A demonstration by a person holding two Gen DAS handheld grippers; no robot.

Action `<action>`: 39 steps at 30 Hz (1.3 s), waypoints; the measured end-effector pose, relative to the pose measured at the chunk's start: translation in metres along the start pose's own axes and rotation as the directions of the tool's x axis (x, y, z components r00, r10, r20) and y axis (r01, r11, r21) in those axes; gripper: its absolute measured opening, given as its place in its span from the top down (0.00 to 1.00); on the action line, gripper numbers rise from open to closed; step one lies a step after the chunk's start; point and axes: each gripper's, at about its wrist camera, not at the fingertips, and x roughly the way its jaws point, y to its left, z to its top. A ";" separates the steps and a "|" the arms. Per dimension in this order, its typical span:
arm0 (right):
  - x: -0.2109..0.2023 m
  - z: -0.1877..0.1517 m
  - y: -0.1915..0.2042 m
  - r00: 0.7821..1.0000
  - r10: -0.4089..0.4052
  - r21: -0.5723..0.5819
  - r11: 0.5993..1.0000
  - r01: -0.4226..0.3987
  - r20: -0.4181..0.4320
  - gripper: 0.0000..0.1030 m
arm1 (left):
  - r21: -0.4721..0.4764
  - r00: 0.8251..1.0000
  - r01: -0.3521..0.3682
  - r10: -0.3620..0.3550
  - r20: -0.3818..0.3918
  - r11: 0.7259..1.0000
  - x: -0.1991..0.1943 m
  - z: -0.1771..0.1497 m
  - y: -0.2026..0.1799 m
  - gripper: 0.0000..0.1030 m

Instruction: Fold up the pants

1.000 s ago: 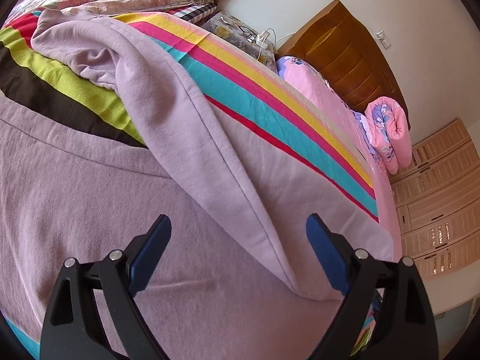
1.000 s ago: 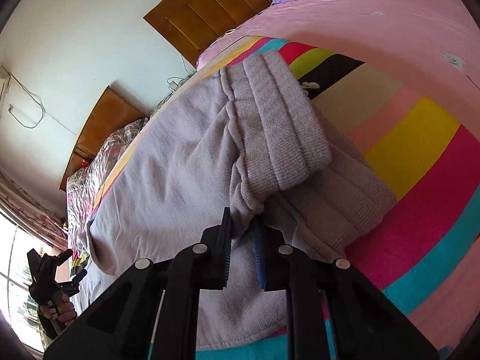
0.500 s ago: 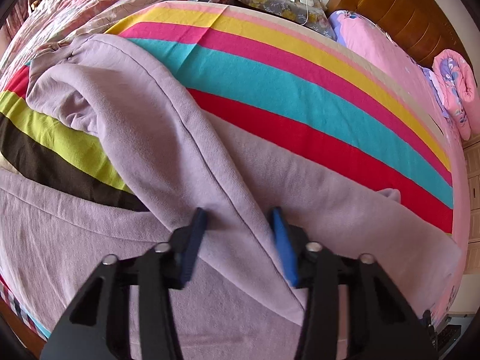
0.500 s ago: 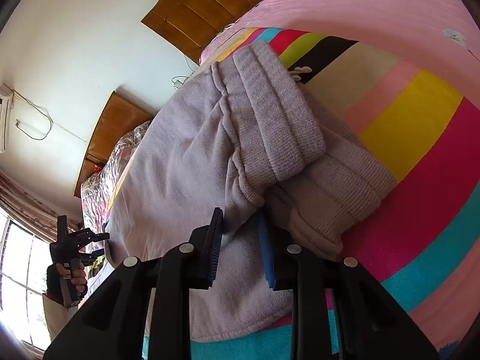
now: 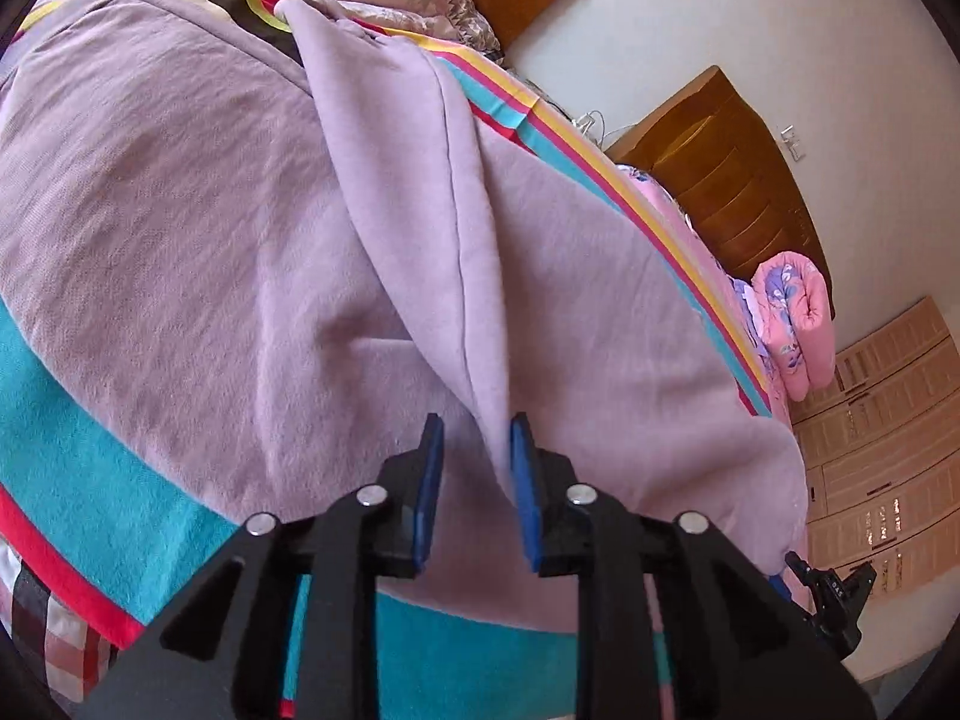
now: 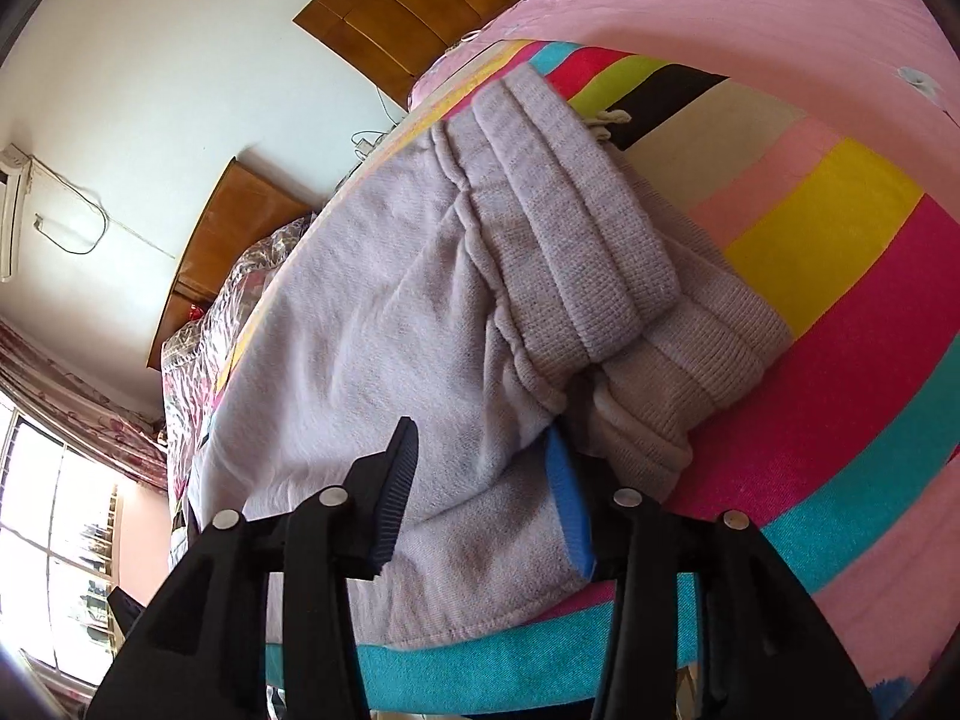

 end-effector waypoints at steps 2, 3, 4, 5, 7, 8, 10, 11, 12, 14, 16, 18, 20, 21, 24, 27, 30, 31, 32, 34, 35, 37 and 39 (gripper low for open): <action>0.001 0.000 0.005 0.999 -0.041 -0.030 0.999 0.041 -0.001 0.45 | 0.021 0.999 0.049 -0.049 0.008 0.999 0.001 0.010 -0.007 0.47; 0.003 0.000 0.004 0.999 -0.049 -0.029 0.998 0.048 -0.002 0.45 | 0.034 0.998 0.061 -0.061 0.009 0.998 0.002 0.015 -0.011 0.44; 0.003 0.001 0.002 0.999 -0.041 -0.017 0.999 0.041 0.003 0.45 | 0.047 0.999 0.050 -0.050 0.010 0.998 0.003 0.020 -0.015 0.43; 0.003 0.002 0.002 0.999 -0.044 -0.009 0.999 0.044 0.002 0.47 | 0.063 0.999 0.038 -0.038 0.004 0.997 0.007 0.024 -0.019 0.43; 0.002 0.001 0.002 0.998 -0.068 -0.011 0.998 0.069 0.003 0.51 | 0.078 1.000 0.009 -0.008 -0.020 0.997 0.017 0.029 -0.024 0.43; 0.001 -0.001 0.001 0.997 -0.079 -0.002 0.997 0.079 0.006 0.55 | 0.073 1.000 0.009 -0.008 -0.025 0.997 0.021 0.029 -0.024 0.43; 0.000 -0.003 -0.002 0.997 -0.077 0.012 0.997 0.077 0.011 0.58 | 0.088 1.000 0.001 0.001 -0.019 0.996 0.024 0.029 -0.028 0.45; 0.000 -0.004 -0.004 0.997 -0.074 0.020 0.997 0.074 0.013 0.59 | 0.092 1.000 -0.011 0.013 -0.015 0.996 0.023 0.029 -0.028 0.49; 0.001 -0.003 -0.004 0.997 -0.076 0.021 0.997 0.076 0.017 0.59 | 0.089 1.000 -0.022 0.023 -0.012 0.996 0.023 0.029 -0.028 0.59; 0.004 0.001 -0.004 0.996 -0.086 0.014 0.996 0.085 0.032 0.65 | 0.094 0.998 -0.052 0.053 -0.014 0.994 0.025 0.030 -0.022 0.84; 0.005 0.002 -0.005 0.993 -0.107 0.007 0.994 0.107 0.047 0.79 | 0.076 0.999 -0.031 0.032 -0.012 0.997 0.021 0.032 -0.016 0.95; -0.005 0.003 -0.001 0.993 -0.089 -0.022 0.996 0.091 0.083 0.88 | 0.080 1.000 0.002 -0.004 0.017 0.997 0.009 0.035 -0.018 0.95; -0.020 0.016 0.012 0.991 -0.053 -0.067 0.996 0.061 0.121 0.88 | 0.106 0.997 0.033 -0.040 0.062 0.994 -0.011 0.049 -0.029 0.95; -0.028 0.027 0.018 0.990 -0.019 -0.076 0.997 0.030 0.139 0.88 | 0.114 0.994 0.057 -0.066 0.083 0.992 -0.022 0.058 -0.036 0.95; -0.062 0.051 0.038 0.977 0.048 -0.131 0.991 -0.021 0.208 0.88 | 0.154 0.980 0.084 -0.109 0.166 0.985 -0.062 0.073 -0.056 0.95; -0.076 0.046 0.033 0.982 0.061 -0.180 0.983 -0.028 0.177 0.88 | 0.204 0.979 0.072 -0.109 0.175 0.976 -0.083 0.053 -0.054 0.95; -0.044 0.015 -0.008 0.998 -0.044 -0.141 0.989 0.051 0.049 0.88 | 0.185 0.997 -0.016 0.002 0.078 0.983 -0.049 0.014 -0.028 0.95; -0.034 0.006 -0.025 0.998 -0.064 -0.099 0.993 0.064 0.013 0.88 | 0.157 0.999 -0.031 0.026 0.035 0.987 -0.032 0.004 -0.015 0.95; -0.029 0.000 -0.038 0.999 -0.042 -0.060 0.997 0.042 0.006 0.90 | 0.128 0.999 -0.042 0.042 0.004 0.991 -0.018 -0.003 -0.004 0.95; -0.035 -0.001 -0.034 0.999 -0.030 -0.057 0.998 0.032 0.036 0.90 | 0.097 0.999 -0.042 0.042 0.003 0.994 -0.010 -0.008 0.006 0.95; -0.043 0.001 -0.024 0.998 -0.026 -0.082 0.996 0.031 0.058 0.90 | 0.092 0.999 -0.033 0.032 0.013 0.995 -0.014 -0.007 0.004 0.95; -0.059 0.003 -0.007 0.996 -0.008 -0.132 0.991 0.020 0.091 0.90 | 0.116 0.998 -0.013 0.006 0.060 0.993 -0.031 -0.003 -0.007 0.95; -0.065 0.000 -0.004 0.995 -0.023 -0.139 0.990 0.037 0.100 0.90 | 0.148 0.996 -0.037 0.025 0.081 0.988 -0.041 -0.002 -0.016 0.95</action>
